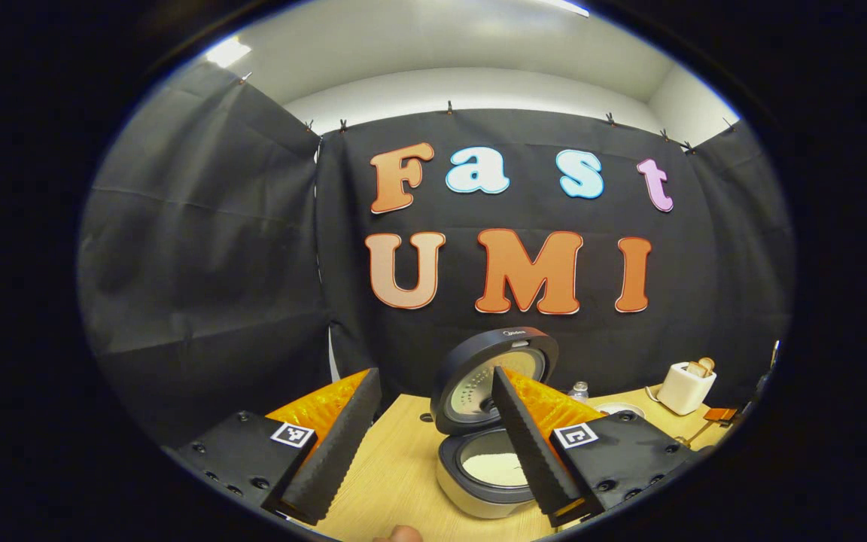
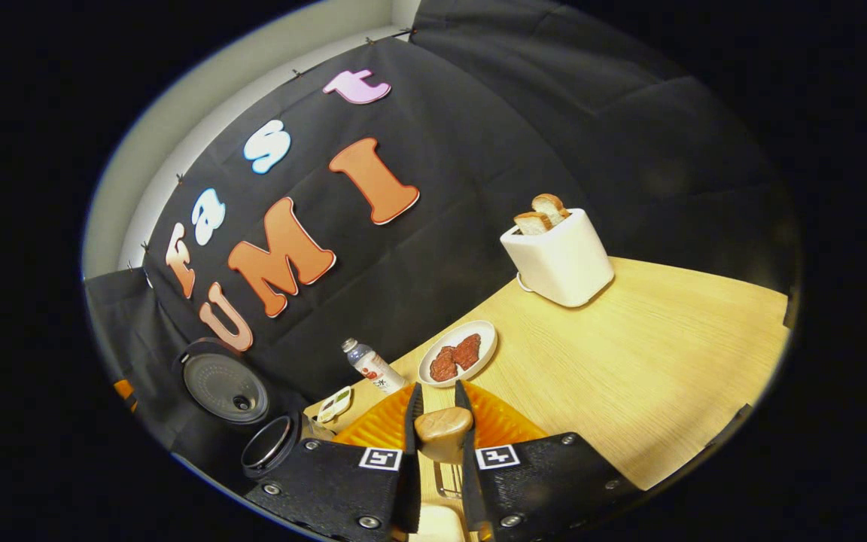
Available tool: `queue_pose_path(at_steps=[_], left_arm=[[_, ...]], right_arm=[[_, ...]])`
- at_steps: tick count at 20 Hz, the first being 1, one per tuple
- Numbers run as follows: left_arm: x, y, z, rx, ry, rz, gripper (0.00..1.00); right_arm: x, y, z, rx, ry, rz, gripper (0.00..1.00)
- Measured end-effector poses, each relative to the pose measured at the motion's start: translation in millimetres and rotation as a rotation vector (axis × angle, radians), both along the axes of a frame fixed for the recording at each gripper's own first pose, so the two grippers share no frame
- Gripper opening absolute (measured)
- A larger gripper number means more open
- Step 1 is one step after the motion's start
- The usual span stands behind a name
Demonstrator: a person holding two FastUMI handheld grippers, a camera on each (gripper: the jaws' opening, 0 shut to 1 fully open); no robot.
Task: Close the left gripper, press the button to open the rice cooker; take a wooden spoon from the chopstick holder with the right hand, scoop a spoonful of rice and pour it into the rice cooker, then put the wooden spoon back into the chopstick holder.
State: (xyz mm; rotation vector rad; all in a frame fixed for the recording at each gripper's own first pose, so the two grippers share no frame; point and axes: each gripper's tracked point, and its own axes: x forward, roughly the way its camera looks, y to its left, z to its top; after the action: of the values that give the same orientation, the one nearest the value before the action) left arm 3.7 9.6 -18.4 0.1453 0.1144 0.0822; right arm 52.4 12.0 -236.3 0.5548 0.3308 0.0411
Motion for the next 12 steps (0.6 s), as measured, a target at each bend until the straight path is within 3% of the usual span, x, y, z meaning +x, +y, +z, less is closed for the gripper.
queue_pose_path(at_steps=[4, 6, 12], left_arm=[[2, 13, -6, 0.0, 0.008, 0.013, 1.0], [4, 17, -6, 0.0, 0.01, 0.023, 1.0], [2, 16, -10, -0.03, 0.012, -0.028, 1.0]], right_arm=[[3, 2, 3, -0.035, 0.002, -0.008, 0.22], [1, 2, 10, -0.047, -0.002, -0.006, 0.17], [-6, 19, 77, -0.133, -0.089, 0.005, 0.15]])
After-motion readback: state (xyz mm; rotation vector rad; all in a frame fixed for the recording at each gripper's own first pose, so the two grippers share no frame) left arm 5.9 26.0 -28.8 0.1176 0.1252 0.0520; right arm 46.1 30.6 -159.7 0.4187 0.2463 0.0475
